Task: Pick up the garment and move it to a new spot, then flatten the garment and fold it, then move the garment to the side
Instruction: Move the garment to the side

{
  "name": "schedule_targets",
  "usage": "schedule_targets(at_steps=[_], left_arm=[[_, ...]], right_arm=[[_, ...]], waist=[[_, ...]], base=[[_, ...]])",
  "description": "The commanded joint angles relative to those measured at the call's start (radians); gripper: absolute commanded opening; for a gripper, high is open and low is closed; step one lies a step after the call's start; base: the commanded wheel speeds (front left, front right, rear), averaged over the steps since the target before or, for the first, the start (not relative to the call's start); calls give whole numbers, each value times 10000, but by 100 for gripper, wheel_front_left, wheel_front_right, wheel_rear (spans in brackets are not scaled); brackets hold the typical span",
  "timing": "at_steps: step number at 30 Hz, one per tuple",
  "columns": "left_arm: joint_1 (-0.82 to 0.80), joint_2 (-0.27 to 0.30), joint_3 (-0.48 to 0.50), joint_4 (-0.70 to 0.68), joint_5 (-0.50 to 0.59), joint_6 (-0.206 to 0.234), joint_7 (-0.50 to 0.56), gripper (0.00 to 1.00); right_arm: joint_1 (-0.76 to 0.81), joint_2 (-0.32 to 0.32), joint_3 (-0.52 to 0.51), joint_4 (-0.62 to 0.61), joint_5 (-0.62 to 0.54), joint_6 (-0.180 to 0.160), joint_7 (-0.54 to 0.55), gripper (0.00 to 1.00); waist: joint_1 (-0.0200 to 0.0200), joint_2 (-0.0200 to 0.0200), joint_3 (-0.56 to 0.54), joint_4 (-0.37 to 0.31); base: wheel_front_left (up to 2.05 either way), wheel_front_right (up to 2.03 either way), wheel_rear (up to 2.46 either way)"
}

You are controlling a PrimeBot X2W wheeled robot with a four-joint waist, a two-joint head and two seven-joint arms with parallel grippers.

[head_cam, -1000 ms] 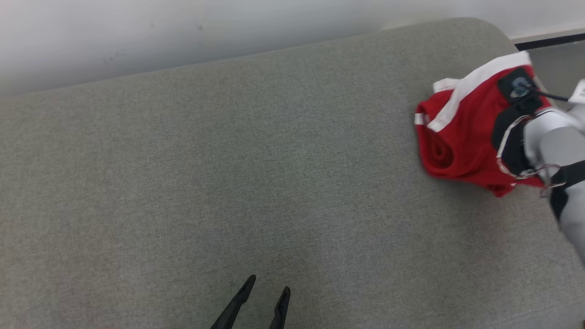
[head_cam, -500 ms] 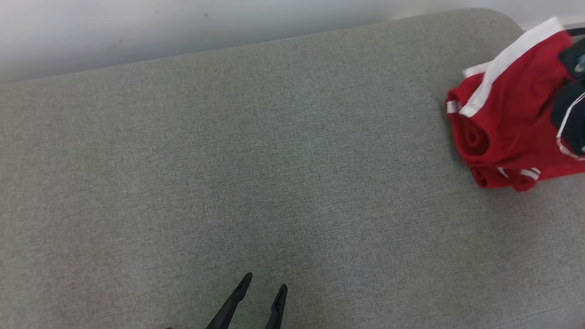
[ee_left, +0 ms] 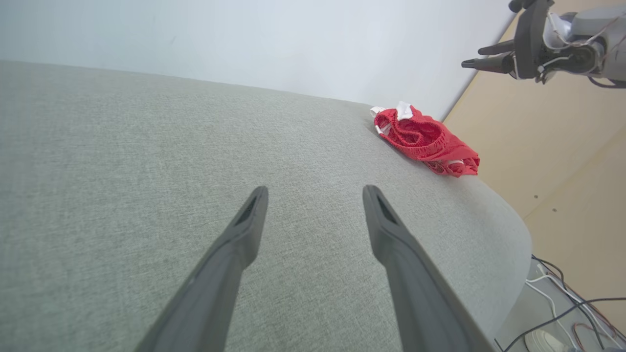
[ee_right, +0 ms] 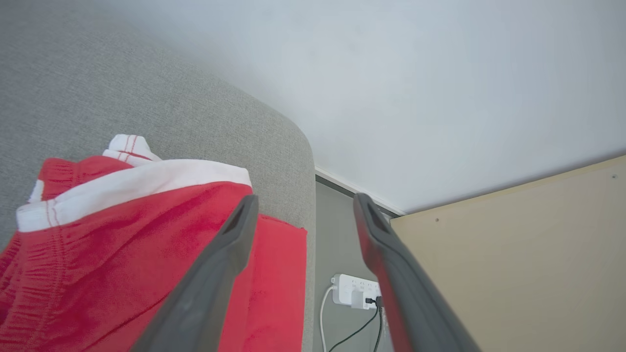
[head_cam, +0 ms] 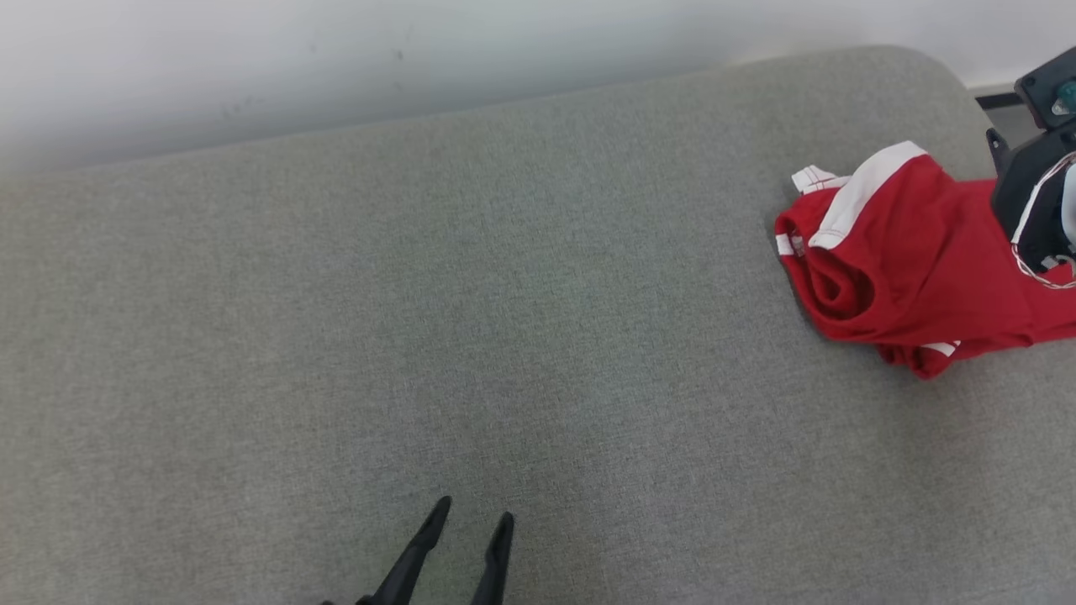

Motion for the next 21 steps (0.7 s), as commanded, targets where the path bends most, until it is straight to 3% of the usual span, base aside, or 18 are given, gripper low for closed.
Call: schedule_targets(at_steps=[1,4,12,21], left_arm=[[270,-79,206,-19,-449,88,-132,100],[509,-130,412,-59,-810,62,-259,100],[1034,-136,1270,538,-1252,763,-338,100],[947,4,1756,1190,-1355,1120,-339,100]], right_arm=[[425,-74,-252,-245,258,-10,-151,100],[1191,135,-903,-778,656,-10,-538,100],[4272,854,-3886,-2209,877,-10,-2038,100],[8071,3128,-7514,-4612,666,-10,-2572,100]], waist=[[0,0,-465,159],[0,0,-946,237],[0,0,-2301,609],[0,0,-2886,1105]], base=[[0,0,0],[0,0,0],[0,0,0],[0,0,0]])
